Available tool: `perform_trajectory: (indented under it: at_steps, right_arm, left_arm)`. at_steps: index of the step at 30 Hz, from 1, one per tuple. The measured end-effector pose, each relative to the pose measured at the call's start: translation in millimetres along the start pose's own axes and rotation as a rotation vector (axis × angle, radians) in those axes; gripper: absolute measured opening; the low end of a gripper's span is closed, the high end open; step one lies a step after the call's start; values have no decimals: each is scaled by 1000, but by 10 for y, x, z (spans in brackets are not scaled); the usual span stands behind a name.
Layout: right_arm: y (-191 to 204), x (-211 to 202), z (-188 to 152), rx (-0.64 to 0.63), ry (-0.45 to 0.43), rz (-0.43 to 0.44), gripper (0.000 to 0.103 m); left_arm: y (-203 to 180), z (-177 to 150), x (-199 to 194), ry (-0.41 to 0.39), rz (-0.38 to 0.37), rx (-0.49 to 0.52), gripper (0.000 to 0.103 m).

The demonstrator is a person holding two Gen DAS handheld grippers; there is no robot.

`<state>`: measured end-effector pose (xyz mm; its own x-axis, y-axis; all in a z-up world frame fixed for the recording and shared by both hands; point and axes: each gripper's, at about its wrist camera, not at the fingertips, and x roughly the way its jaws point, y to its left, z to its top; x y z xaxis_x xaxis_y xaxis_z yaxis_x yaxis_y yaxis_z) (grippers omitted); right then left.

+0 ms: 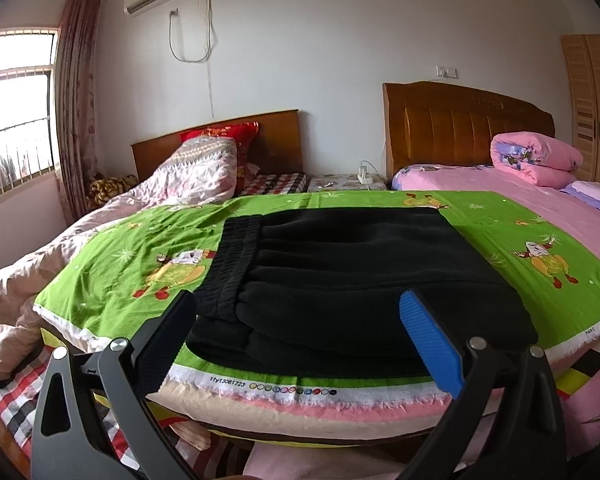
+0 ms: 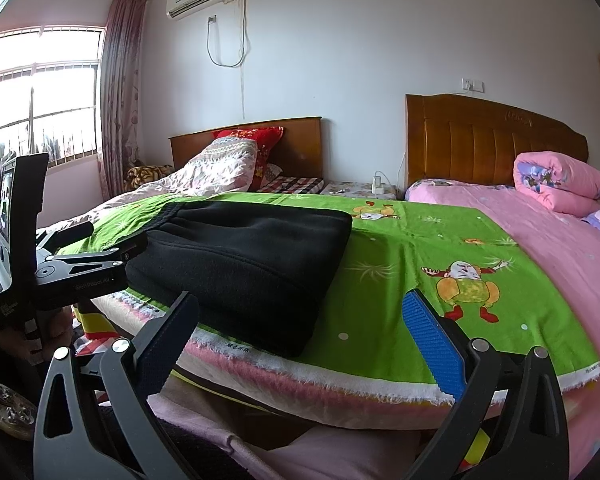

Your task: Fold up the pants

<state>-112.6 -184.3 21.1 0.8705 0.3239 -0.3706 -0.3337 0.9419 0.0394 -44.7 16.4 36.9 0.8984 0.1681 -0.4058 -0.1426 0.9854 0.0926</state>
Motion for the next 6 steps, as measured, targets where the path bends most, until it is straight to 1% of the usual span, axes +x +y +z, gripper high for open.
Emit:
perform_trajectory:
  at_steps: [6]
  right_arm:
    - [6, -5, -4, 0, 1, 0, 98]
  left_arm:
    - [65, -5, 48, 22, 2, -25, 102]
